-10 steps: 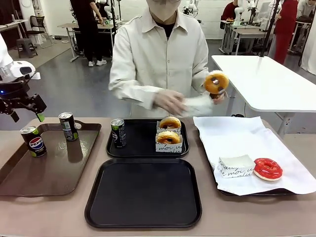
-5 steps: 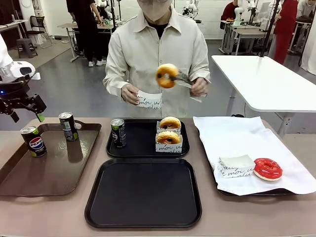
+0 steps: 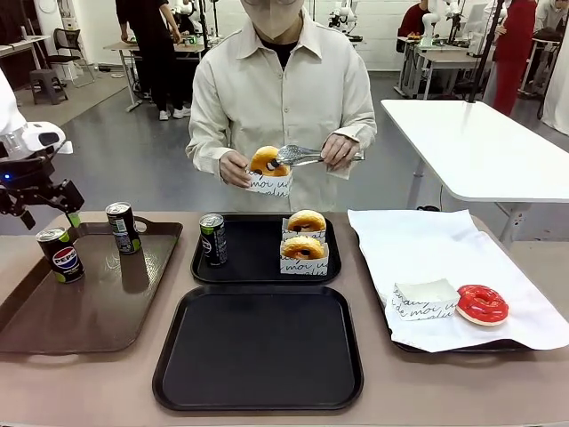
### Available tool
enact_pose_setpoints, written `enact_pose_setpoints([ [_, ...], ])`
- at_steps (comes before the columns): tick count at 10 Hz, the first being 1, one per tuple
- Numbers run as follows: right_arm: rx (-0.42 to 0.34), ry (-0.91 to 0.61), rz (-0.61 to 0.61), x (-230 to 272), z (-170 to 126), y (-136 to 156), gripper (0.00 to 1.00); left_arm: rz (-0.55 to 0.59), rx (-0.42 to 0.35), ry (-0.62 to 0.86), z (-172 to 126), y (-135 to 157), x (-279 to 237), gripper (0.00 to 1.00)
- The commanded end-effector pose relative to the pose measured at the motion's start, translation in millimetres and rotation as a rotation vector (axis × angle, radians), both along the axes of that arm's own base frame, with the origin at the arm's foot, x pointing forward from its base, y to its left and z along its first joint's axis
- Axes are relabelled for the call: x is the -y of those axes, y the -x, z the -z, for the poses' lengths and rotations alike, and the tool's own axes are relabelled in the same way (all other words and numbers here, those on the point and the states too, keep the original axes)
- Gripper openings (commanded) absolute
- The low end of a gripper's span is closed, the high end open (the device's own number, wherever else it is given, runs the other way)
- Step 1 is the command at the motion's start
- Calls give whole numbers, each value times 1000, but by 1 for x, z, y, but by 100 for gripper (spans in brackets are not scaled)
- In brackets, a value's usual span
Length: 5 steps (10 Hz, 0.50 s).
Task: Set up donuts and drinks on trays.
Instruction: Pick up one Pepsi coke from the Handle tray and place it on the Flat Tray without a Pepsi coke.
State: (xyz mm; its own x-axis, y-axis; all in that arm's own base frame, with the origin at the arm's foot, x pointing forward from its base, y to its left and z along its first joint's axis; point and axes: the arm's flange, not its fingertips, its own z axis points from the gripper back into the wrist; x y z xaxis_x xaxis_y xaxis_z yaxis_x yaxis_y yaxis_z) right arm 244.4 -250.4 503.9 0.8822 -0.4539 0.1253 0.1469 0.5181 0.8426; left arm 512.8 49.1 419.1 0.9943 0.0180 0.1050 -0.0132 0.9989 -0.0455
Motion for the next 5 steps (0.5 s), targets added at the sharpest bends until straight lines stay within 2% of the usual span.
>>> enact_pose_setpoints([
  [1,29,-14,-7,0,0,-1,100,-34,3,-25,12,1,6,100],
  [3,29,-14,-7,0,0,-1,100,-24,-28,-56,19,5,10,100],
  [5,29,-14,-7,0,0,-1,100,-14,-25,-80,22,11,12,100],
])
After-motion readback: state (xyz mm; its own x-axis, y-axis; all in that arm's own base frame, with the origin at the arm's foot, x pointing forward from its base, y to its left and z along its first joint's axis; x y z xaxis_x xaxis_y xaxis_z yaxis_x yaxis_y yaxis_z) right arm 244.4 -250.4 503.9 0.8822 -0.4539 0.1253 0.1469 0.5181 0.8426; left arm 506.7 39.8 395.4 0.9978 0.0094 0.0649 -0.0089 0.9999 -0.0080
